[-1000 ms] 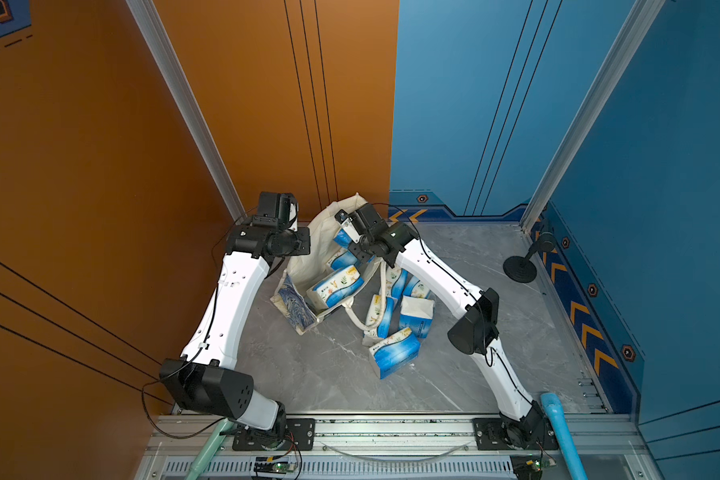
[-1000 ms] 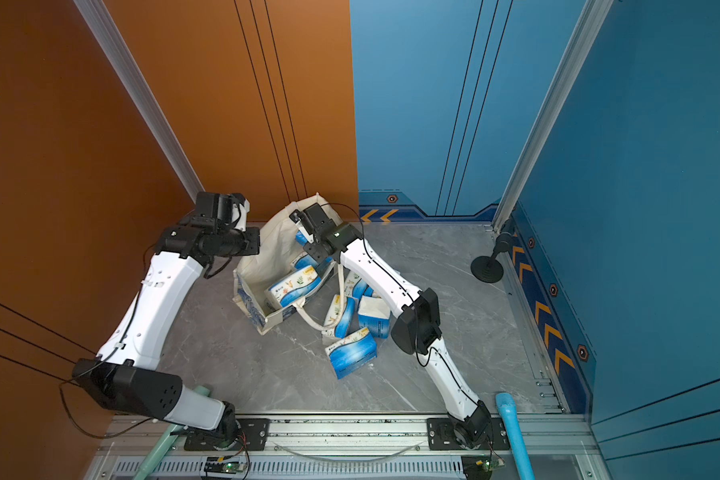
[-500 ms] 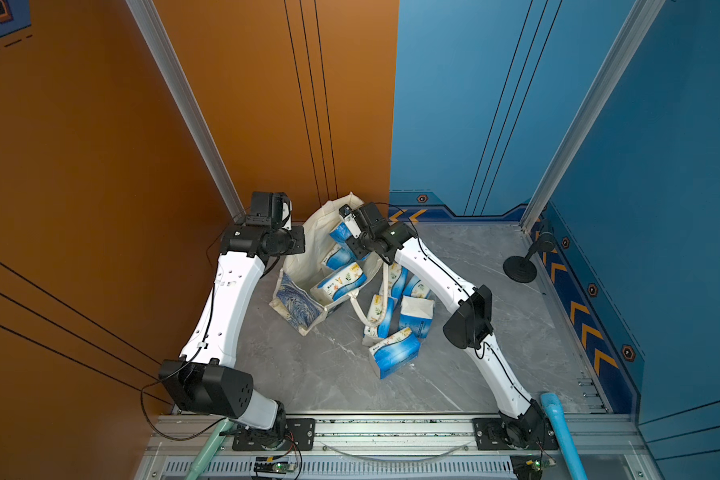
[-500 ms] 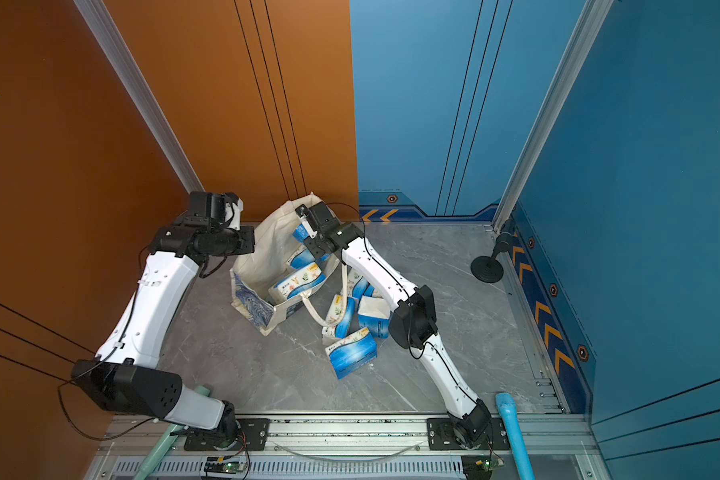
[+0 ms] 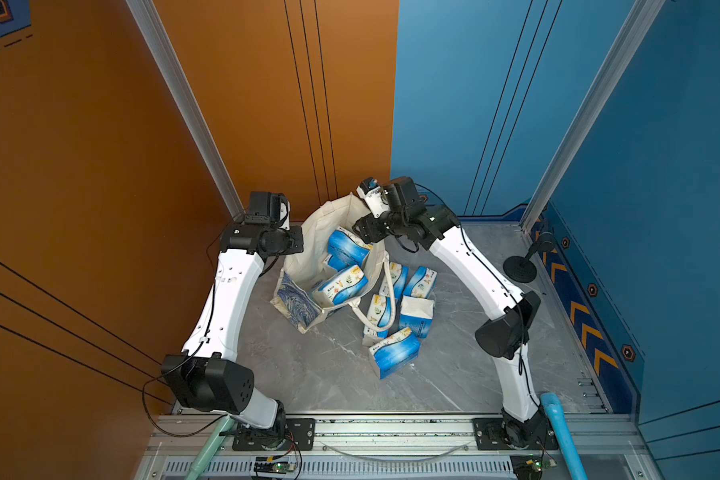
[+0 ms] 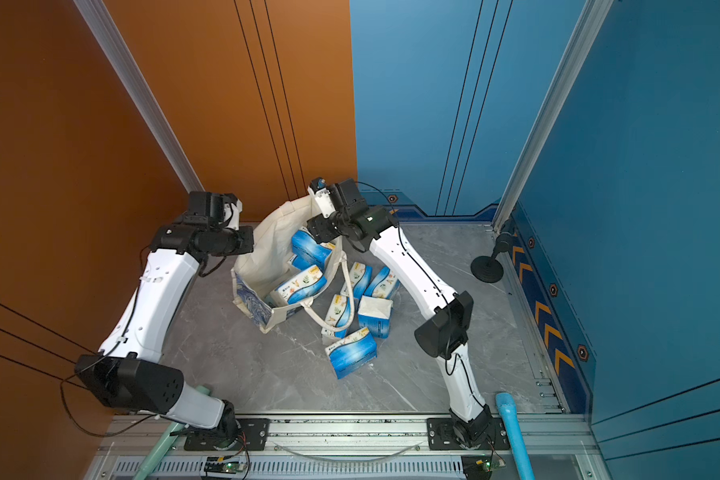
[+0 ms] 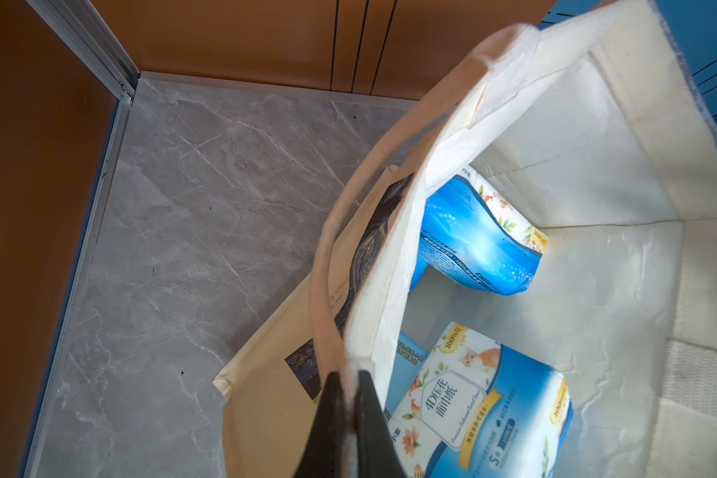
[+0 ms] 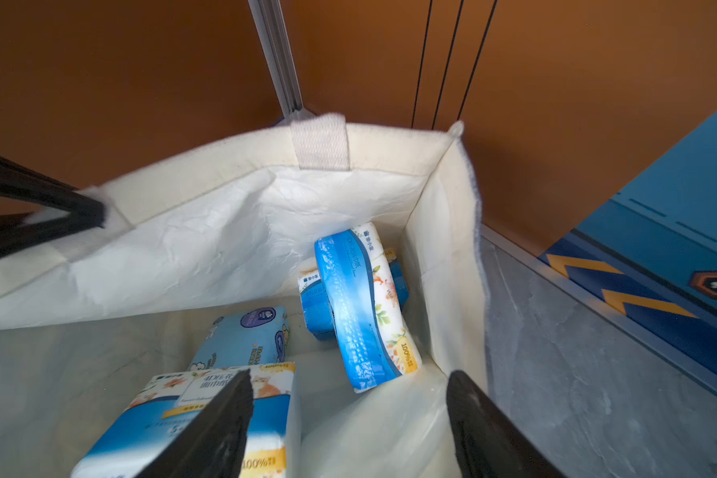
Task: Put tissues into the canvas bag
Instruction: Pick up the pack of facial tissues from the center of the board, then adjust the canvas bag at the center of the board.
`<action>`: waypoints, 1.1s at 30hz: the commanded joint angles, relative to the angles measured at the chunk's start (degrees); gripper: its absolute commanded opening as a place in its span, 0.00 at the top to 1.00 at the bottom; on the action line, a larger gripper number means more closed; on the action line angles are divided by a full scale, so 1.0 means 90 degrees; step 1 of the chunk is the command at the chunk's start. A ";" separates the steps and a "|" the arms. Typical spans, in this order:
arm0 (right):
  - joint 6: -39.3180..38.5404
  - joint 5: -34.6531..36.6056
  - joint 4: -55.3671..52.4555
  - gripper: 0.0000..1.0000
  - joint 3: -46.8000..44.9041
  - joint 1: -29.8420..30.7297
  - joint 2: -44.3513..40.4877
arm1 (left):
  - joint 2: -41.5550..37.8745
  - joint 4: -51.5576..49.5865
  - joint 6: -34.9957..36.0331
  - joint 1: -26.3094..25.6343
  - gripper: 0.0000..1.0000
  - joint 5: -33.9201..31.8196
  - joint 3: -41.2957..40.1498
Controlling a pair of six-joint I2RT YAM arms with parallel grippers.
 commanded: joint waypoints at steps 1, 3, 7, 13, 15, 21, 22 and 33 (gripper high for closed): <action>0.0223 0.0464 -0.0014 0.28 -0.0660 -0.0156 -0.0554 | 0.0092 -0.0078 0.0188 0.0098 1.00 0.0174 -0.0034; 0.0341 0.0737 -0.0193 0.31 -0.0985 -0.0266 -0.0716 | 0.0095 -0.0074 0.0219 0.0138 1.00 0.0219 -0.0034; 0.0524 0.0733 -0.0580 0.35 -0.1249 -0.0374 -0.0654 | 0.0113 -0.0073 0.0237 0.0167 1.00 0.0269 -0.0044; 0.0753 0.0613 -0.0703 0.38 -0.1393 -0.0334 -0.0366 | 0.0122 -0.0073 0.0221 0.0167 1.00 0.0332 -0.0054; 0.0752 0.0528 -0.0697 0.39 -0.1383 -0.0287 -0.0313 | 0.0122 -0.0073 0.0220 0.0158 1.00 0.0333 -0.0063; 0.0857 0.0468 -0.0671 0.57 -0.1306 -0.0186 -0.0104 | 0.0152 -0.0074 0.0205 0.0143 1.00 0.0358 -0.0099; 0.0891 0.0447 -0.0675 0.67 -0.1305 -0.0187 -0.0070 | 0.0152 -0.0075 0.0213 0.0139 1.00 0.0355 -0.0102; 0.0636 0.0779 -0.0670 1.00 -0.1795 0.0184 -0.0976 | 0.0283 -0.0073 0.0269 0.0138 1.00 0.0276 0.0010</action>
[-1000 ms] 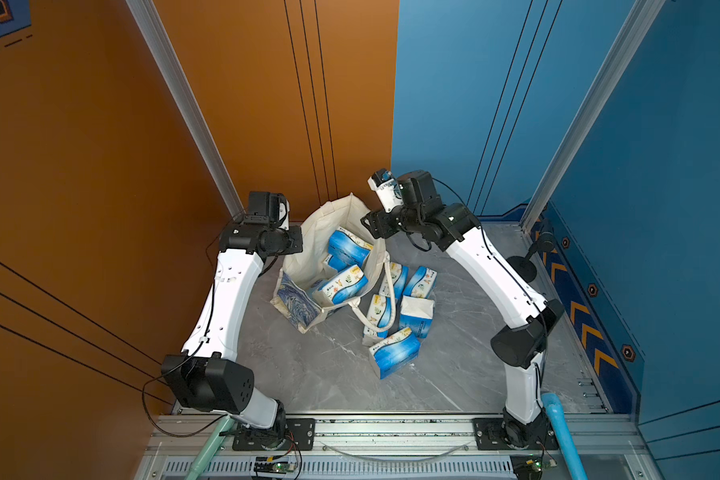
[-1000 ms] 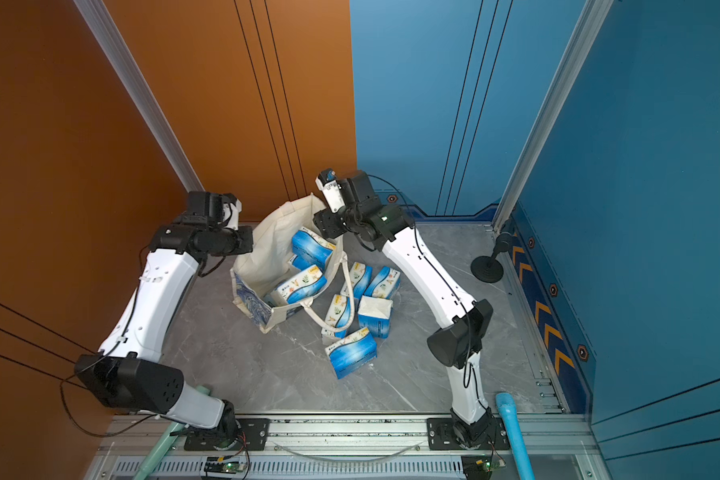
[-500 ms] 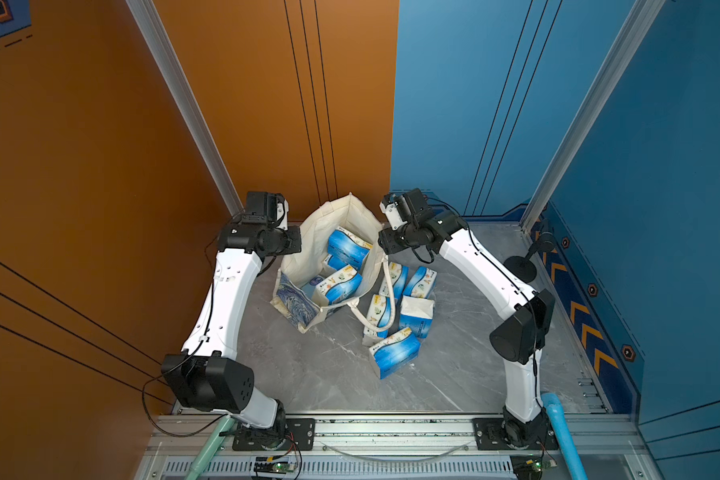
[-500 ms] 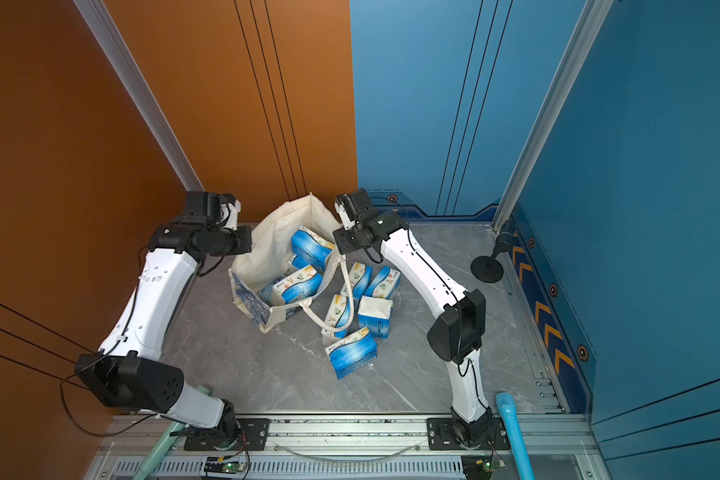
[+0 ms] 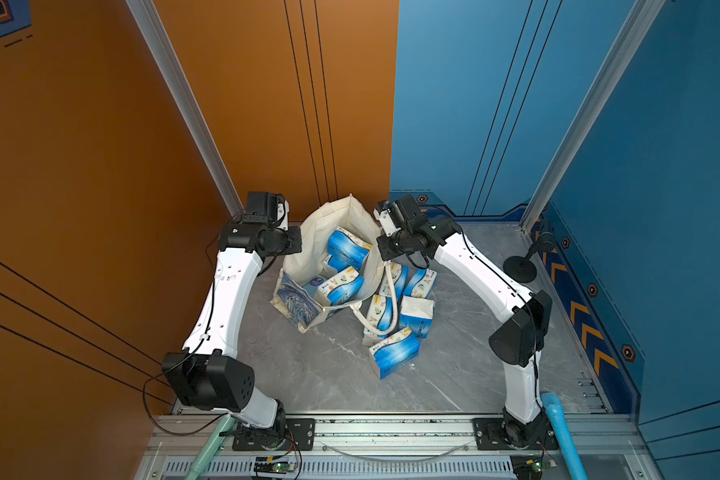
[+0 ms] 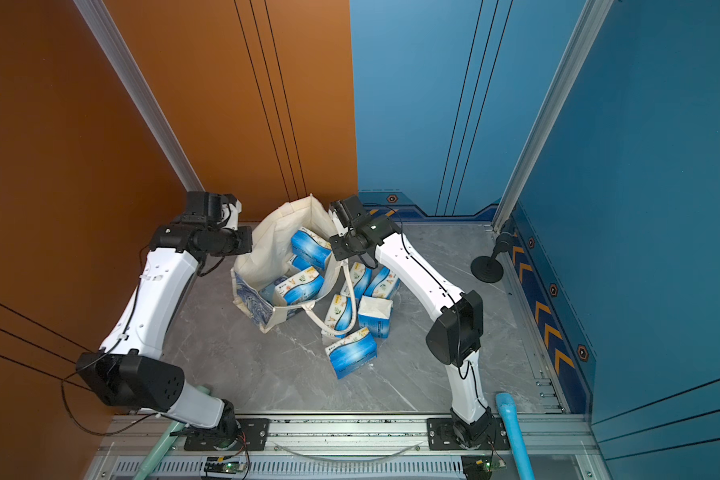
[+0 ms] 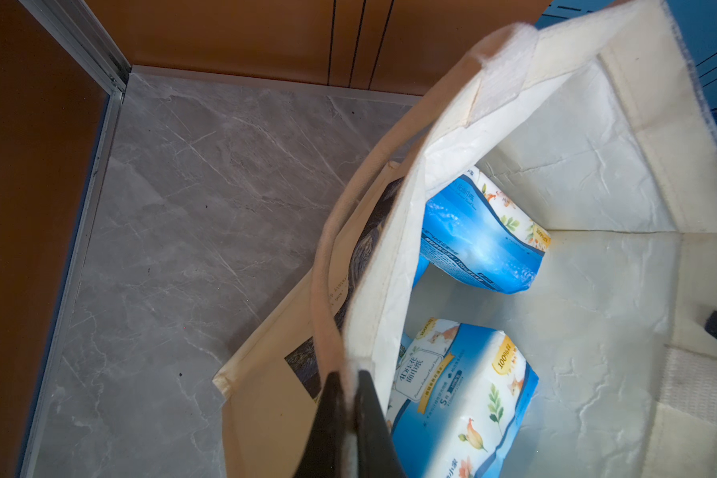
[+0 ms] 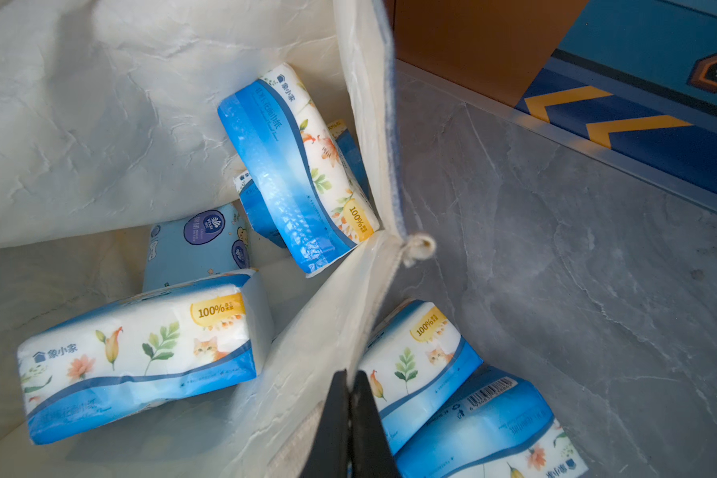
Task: Put tissues into the canvas bag
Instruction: Adjust the canvas bag at the center of the board.
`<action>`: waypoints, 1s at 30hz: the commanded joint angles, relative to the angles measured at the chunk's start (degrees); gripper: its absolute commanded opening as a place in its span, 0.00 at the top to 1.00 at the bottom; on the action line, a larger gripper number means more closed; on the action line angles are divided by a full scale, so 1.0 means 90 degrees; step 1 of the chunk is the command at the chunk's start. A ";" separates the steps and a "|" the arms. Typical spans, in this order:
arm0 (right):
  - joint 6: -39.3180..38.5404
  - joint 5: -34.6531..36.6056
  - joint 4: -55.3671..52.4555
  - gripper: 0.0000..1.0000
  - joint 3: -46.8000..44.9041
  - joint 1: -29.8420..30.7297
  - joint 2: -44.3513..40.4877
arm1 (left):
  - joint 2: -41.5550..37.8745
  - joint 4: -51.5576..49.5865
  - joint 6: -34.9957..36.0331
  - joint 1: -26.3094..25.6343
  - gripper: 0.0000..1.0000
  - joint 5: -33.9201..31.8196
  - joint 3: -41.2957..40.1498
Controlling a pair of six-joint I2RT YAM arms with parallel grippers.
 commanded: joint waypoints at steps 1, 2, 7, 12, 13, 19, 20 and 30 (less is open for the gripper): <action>-0.0176 0.0138 -0.0108 1.00 -0.0122 0.0156 -0.0679 | 0.0202 -0.0076 0.0148 0.0035 1.00 0.0061 0.0033; -0.0175 0.0139 -0.0098 1.00 -0.0151 0.0156 -0.0760 | 0.0230 -0.0076 0.0169 0.0036 1.00 0.0045 0.0061; -0.0196 0.0100 0.0118 1.00 -0.0209 0.0450 -0.1033 | 0.0380 -0.0076 0.0247 0.0055 1.00 -0.0128 0.0254; -0.0124 0.0095 0.0129 1.00 -0.0124 0.0352 -0.0823 | 0.0500 -0.0076 0.0243 0.0020 1.00 -0.0178 0.0412; -0.0103 0.0077 0.0125 1.00 -0.0158 0.0317 -0.0789 | 0.0486 -0.0076 0.0257 -0.0012 0.98 -0.0254 0.0447; 0.0002 0.0037 0.0133 0.98 -0.0380 0.0009 -0.0652 | 0.0287 -0.0071 0.0384 -0.0115 0.69 -0.0692 0.0705; 0.0031 0.0028 0.0131 0.98 -0.0424 -0.0031 -0.0649 | 0.0241 -0.0076 0.0389 -0.0143 0.67 -0.0766 0.0740; 0.0107 -0.0299 0.0181 0.61 -0.0779 -0.0322 -0.0756 | -0.0119 -0.0076 0.0580 -0.0672 0.65 -0.1409 0.1029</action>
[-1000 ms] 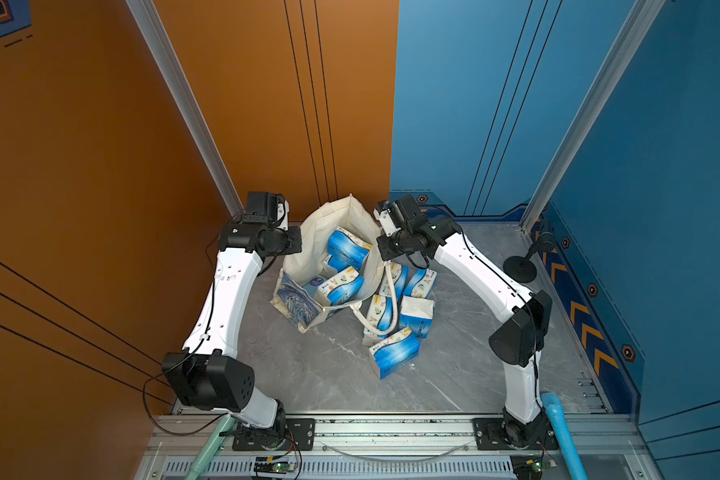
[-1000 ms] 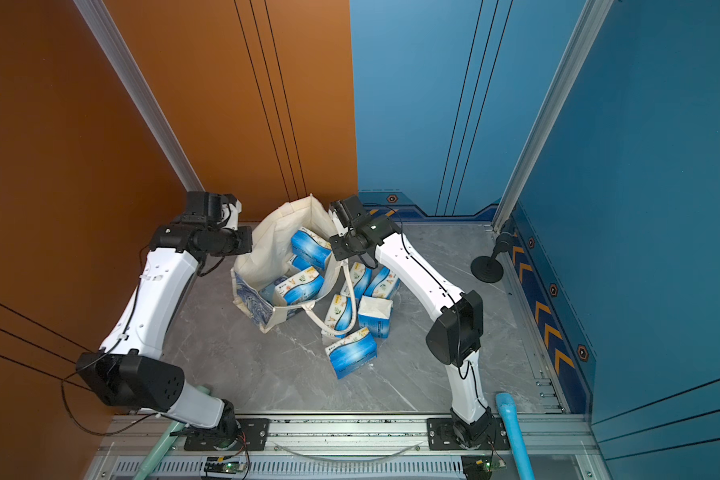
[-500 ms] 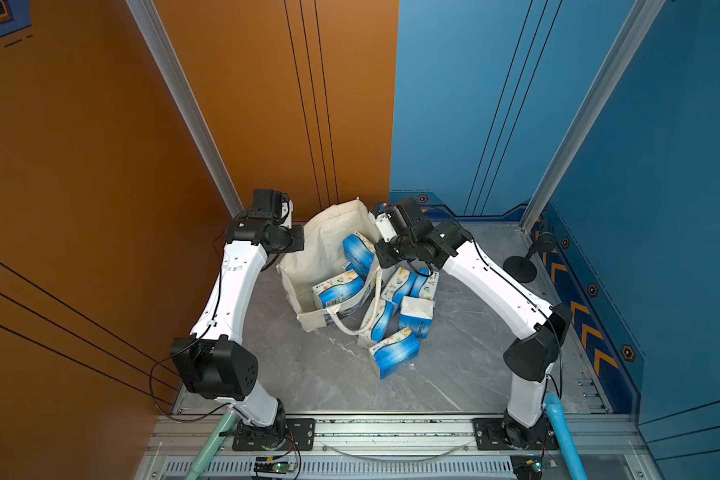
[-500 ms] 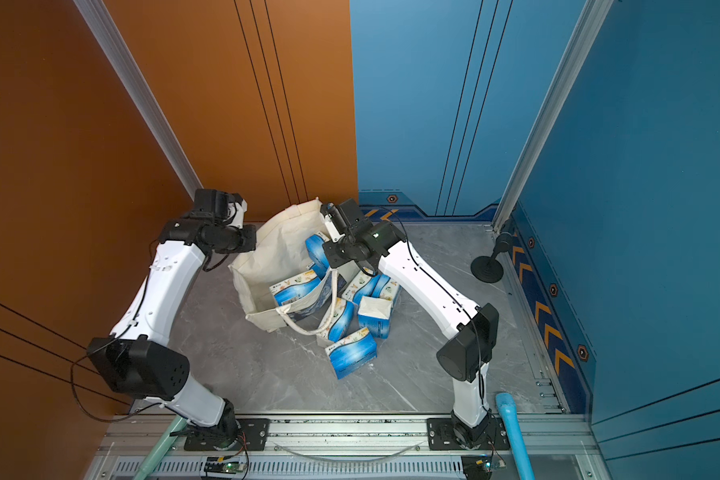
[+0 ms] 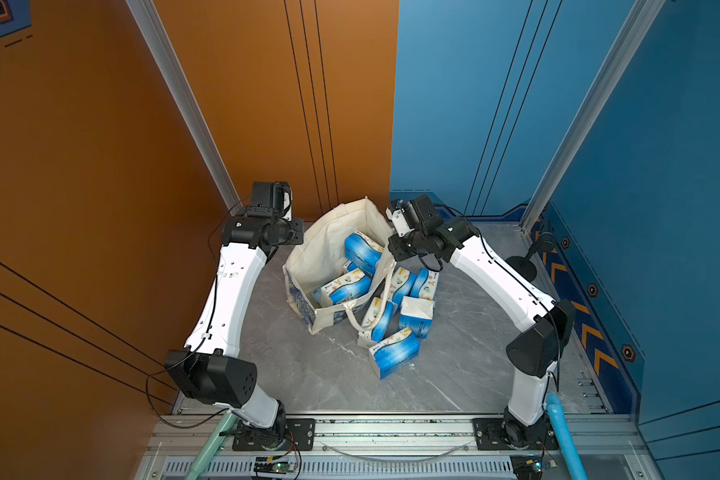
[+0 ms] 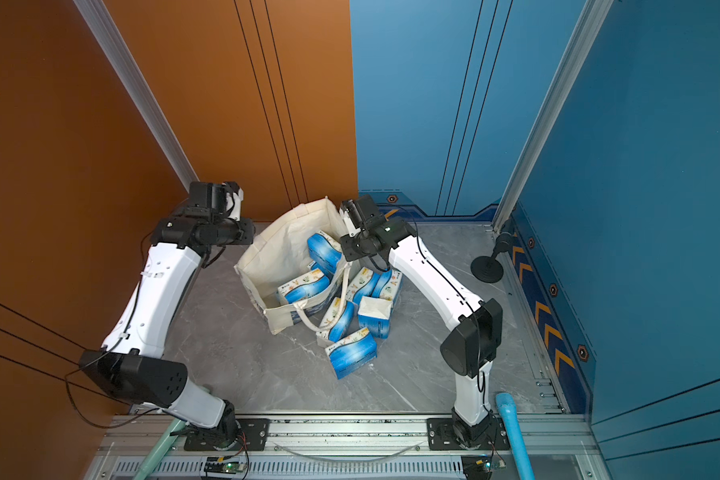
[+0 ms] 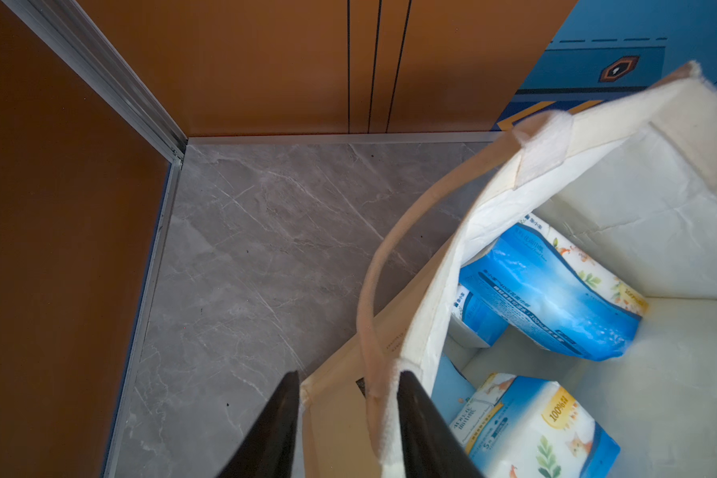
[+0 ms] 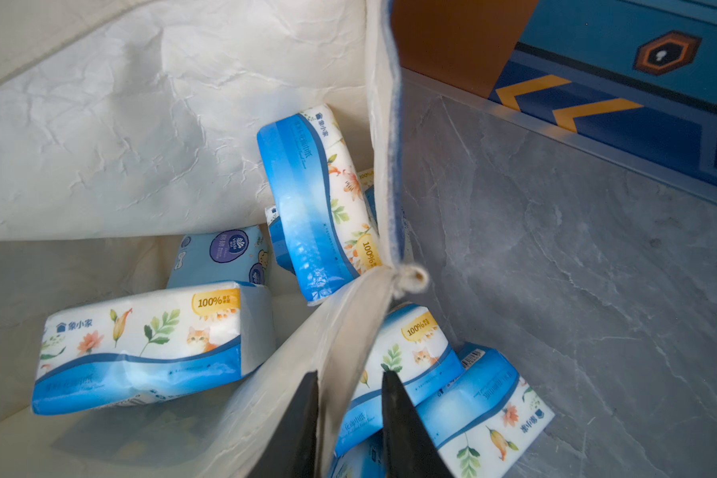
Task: Put tissues into the canvas bag
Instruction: Adjust the canvas bag at the center of the board.
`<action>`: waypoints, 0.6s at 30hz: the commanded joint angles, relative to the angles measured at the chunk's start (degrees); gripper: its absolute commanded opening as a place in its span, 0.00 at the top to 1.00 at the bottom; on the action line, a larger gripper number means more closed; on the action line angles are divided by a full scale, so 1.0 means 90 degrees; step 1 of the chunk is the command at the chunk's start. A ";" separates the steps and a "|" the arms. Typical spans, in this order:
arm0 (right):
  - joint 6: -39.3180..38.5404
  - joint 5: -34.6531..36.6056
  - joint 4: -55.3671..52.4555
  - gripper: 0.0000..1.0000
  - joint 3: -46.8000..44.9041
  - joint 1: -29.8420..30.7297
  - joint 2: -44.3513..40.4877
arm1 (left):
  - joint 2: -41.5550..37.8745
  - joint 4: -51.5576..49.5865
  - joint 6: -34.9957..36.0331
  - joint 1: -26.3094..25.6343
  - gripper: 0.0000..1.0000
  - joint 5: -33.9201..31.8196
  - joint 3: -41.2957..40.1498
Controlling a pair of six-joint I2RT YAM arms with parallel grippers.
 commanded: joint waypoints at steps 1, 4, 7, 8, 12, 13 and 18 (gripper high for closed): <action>0.0026 -0.0230 0.0135 0.57 -0.0090 -0.0031 -0.0086 | -0.0270 -0.0071 0.0095 -0.0250 0.65 -0.0412 0.0255; 0.0066 -0.0388 0.0193 0.47 -0.0109 -0.0086 -0.0217 | -0.0413 -0.0071 0.0157 -0.0548 0.63 -0.0641 0.0364; 0.0093 -0.0565 0.0266 0.39 -0.0195 -0.0133 -0.0442 | -0.0582 -0.0080 0.0205 -0.0829 0.62 -0.0830 0.0438; 0.0109 -0.0595 0.0306 0.37 -0.0253 -0.0161 -0.0547 | -0.0645 -0.0080 0.0208 -0.0928 0.62 -0.0876 0.0439; 0.0304 -0.0529 0.0709 0.30 -0.0923 -0.0437 -0.1358 | -0.1026 -0.0100 0.0312 -0.1723 0.62 -0.1137 0.0238; 0.0419 -0.0503 0.0909 0.27 -0.1250 -0.0601 -0.1640 | -0.1149 -0.0133 0.0323 -0.2035 0.60 -0.1240 0.0114; 0.1101 -0.0702 0.1745 0.25 -0.3077 -0.1710 -0.2838 | -0.1471 -0.0401 0.0131 -0.3919 0.51 -0.1750 -0.0664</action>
